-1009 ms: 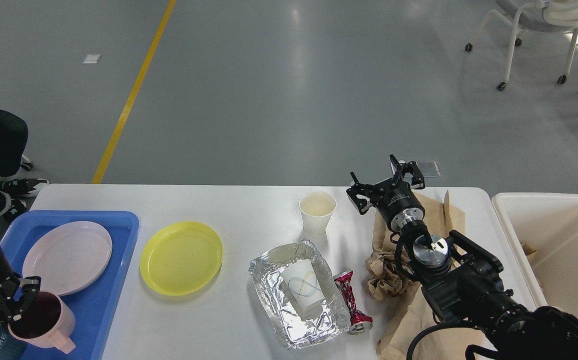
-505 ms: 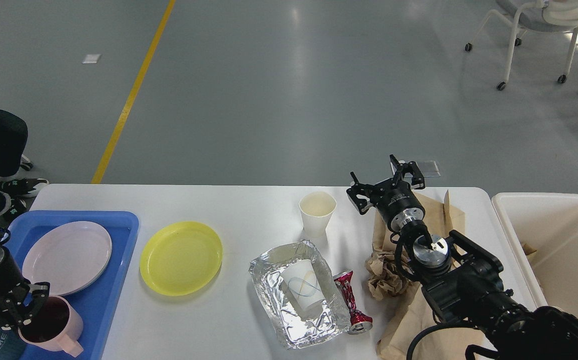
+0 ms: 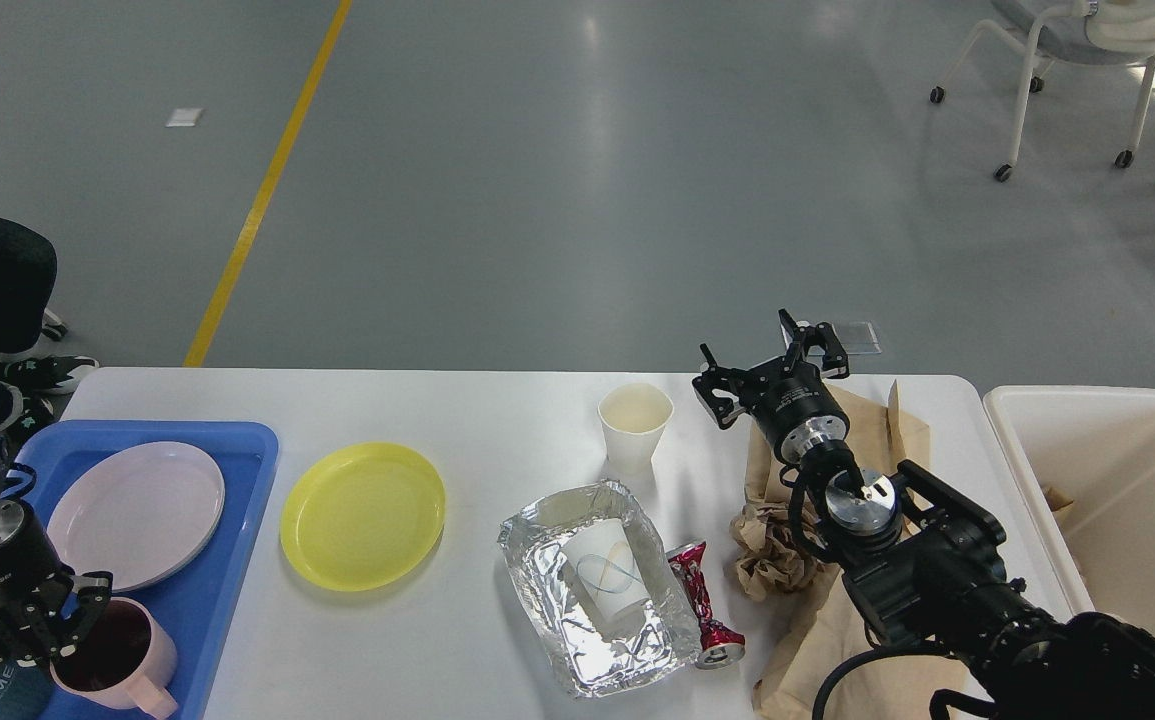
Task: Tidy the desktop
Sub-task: 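Carry the pink mug onto the blue tray and lower it, then open the left gripper and raise it off the pink mug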
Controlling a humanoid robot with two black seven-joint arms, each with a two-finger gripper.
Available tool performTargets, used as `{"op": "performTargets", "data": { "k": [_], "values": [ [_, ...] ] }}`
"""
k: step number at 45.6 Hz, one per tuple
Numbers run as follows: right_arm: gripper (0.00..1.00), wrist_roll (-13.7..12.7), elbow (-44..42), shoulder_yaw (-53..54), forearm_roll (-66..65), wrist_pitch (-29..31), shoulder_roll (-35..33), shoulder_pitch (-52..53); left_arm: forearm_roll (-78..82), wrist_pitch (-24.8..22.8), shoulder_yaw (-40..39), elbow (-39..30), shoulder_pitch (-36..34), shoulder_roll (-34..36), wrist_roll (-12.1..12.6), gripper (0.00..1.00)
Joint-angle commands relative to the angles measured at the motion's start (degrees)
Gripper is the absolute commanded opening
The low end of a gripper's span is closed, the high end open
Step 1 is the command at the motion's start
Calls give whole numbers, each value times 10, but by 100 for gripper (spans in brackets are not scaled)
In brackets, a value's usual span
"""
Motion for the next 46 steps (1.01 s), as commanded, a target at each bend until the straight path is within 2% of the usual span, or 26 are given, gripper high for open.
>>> {"op": "performTargets", "data": {
  "k": [1,9,18,36,46],
  "values": [
    [100,0,0,0,0,0,0,0,0,0,-2,0,0,0,0,15],
    [100,0,0,0,0,0,0,0,0,0,-3,-1,0,0,-1,24],
    [100,0,0,0,0,0,0,0,-1,0,-4,-1,-1,1,-3,47],
    [100,0,0,0,0,0,0,0,-1,0,5,-8,-40,10,-3,84],
    [100,0,0,0,0,0,0,0,-1,0,30,-10,-73,10,-5,90]
  ]
}}
